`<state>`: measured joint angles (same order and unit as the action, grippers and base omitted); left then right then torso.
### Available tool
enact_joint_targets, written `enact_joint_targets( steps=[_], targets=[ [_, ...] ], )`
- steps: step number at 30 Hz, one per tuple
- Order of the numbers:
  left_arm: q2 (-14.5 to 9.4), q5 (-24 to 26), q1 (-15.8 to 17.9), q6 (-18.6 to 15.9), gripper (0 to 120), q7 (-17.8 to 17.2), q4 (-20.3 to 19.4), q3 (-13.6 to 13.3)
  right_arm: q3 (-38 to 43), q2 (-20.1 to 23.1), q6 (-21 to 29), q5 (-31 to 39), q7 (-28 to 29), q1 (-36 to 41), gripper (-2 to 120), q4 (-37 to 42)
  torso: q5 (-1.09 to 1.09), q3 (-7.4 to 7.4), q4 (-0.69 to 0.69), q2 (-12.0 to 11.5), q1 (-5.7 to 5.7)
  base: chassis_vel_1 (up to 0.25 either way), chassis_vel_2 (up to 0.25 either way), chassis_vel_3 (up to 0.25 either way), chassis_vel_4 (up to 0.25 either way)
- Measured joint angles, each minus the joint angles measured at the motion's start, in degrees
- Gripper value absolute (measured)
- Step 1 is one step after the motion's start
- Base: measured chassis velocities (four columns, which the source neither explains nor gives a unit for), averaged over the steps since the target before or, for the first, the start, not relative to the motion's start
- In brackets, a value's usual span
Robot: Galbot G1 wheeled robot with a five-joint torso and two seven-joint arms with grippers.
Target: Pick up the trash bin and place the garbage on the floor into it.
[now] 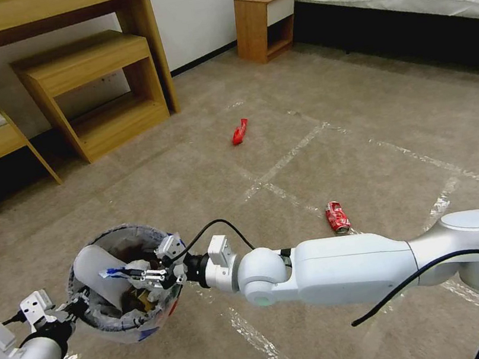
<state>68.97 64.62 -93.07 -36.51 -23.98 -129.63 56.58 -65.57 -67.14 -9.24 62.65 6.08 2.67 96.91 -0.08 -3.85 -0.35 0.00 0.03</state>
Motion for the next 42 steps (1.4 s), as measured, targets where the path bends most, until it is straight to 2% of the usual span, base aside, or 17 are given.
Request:
enact_joint_targets(
  steps=[7, 11, 17, 20, 22, 24, 27, 28, 31, 32, 37, 39, 41, 42],
  targets=[
    [0.0, 0.0, 0.1, 0.0, 1, 0.0, 0.1, 0.0, 0.0, -0.1, -0.1, 0.0, -0.1, 0.0, 89, 0.1, 0.00, 0.00, 0.00, 0.0, 0.00, 0.000, 0.000, 0.000, 0.000],
    [0.0, 0.0, 0.2, 0.0, 1, 0.0, 0.1, -0.1, 0.0, 0.0, -0.1, -0.1, -0.1, -0.1, 99, 0.3, 0.00, 0.00, 0.00, 0.0, 0.00, 0.000, 0.000, 0.000, 0.000],
    [0.3, -0.1, 0.2, 0.0, 1, 0.0, 0.5, -0.2, 2.4, 0.7, -0.6, 0.1, 0.0, 0.7, 100, 1.5, 0.00, 0.00, 0.00, 0.0, 0.00, 0.000, 0.000, 0.000, 0.000],
    [0.4, -0.2, 0.2, 0.0, 1, -0.1, 0.7, -0.1, 6.2, 1.3, -1.4, 0.5, -0.1, 2.0, 100, 2.6, 0.00, 0.00, 0.00, 0.0, 0.00, 0.000, 0.000, 0.000, 0.000],
    [0.4, -0.2, 0.3, 0.1, 1, 0.0, 1.0, 0.1, 14.4, 2.0, -3.3, 1.1, -1.6, 4.0, 100, 4.0, 0.00, 0.00, 0.00, 0.0, 0.00, 0.000, 0.000, 0.000, 0.000],
    [0.4, -0.2, 0.3, 0.1, 1, 0.0, 1.0, 0.2, 17.0, 2.3, -3.5, 1.4, -2.0, 4.5, 100, 4.6, 0.00, 0.00, 0.01, 0.0, 0.00, 0.000, 0.000, 0.000, 0.000],
    [0.4, -0.3, 0.4, 0.1, 1, 0.0, 1.1, 0.5, 28.2, 5.1, -4.6, 3.4, -4.0, 6.2, 100, 7.2, 0.01, 0.00, 0.00, 0.0, 0.00, 0.000, 0.000, 0.000, 0.000],
    [0.4, -0.3, 0.4, 0.1, 1, 0.0, 1.1, 0.5, 28.2, 5.1, -4.6, 3.4, -4.0, 6.2, 100, 7.2, 0.01, 0.00, 0.00, 0.0, 0.00, 0.000, 0.000, 0.000, 0.000],
    [0.2, -0.2, 0.4, 0.3, 1, 0.1, 1.3, 0.8, 37.6, 8.5, -5.6, 4.7, -6.5, 7.8, 100, 8.6, 0.01, 0.00, -0.01, 0.0, 0.00, 0.000, 0.000, 0.000, 0.000],
    [0.2, -0.2, 0.4, 0.3, 1, 0.1, 1.3, 0.8, 37.6, 8.5, -5.6, 4.7, -6.5, 7.8, 100, 8.6, 0.01, 0.00, -0.01, 0.0, 0.00, 0.000, 0.000, 0.000, 0.000],
    [0.1, -0.2, 0.3, 0.5, 1, 0.3, 1.4, 1.3, 50.2, 12.1, -6.9, 6.0, -9.6, 12.1, 100, 10.4, 0.02, 0.00, -0.01, 0.0, 0.00, 0.000, 0.000, 0.000, 0.000],
    [0.1, -0.2, 0.3, 0.5, 1, 0.3, 1.4, 1.4, 51.1, 12.4, -7.1, 6.1, -9.8, 12.6, 100, 10.5, 0.02, 0.00, -0.01, 0.0, 0.00, 0.000, 0.000, 0.000, 0.000],
    [0.3, -0.2, 0.0, 0.5, 1, 0.3, 1.2, 1.8, 58.8, 14.4, -8.0, 5.9, -10.6, 17.5, 100, 11.7, 0.01, 0.00, 0.01, 0.0, -0.01, 0.000, 0.000, 0.000, 0.000],
    [0.3, -0.2, 0.0, 0.5, 1, 0.3, 1.2, 1.9, 59.9, 14.6, -8.0, 5.7, -10.6, 18.5, 100, 11.9, 0.01, 0.00, 0.01, 0.0, 0.00, 0.000, 0.000, 0.000, 0.000]
  ],
)
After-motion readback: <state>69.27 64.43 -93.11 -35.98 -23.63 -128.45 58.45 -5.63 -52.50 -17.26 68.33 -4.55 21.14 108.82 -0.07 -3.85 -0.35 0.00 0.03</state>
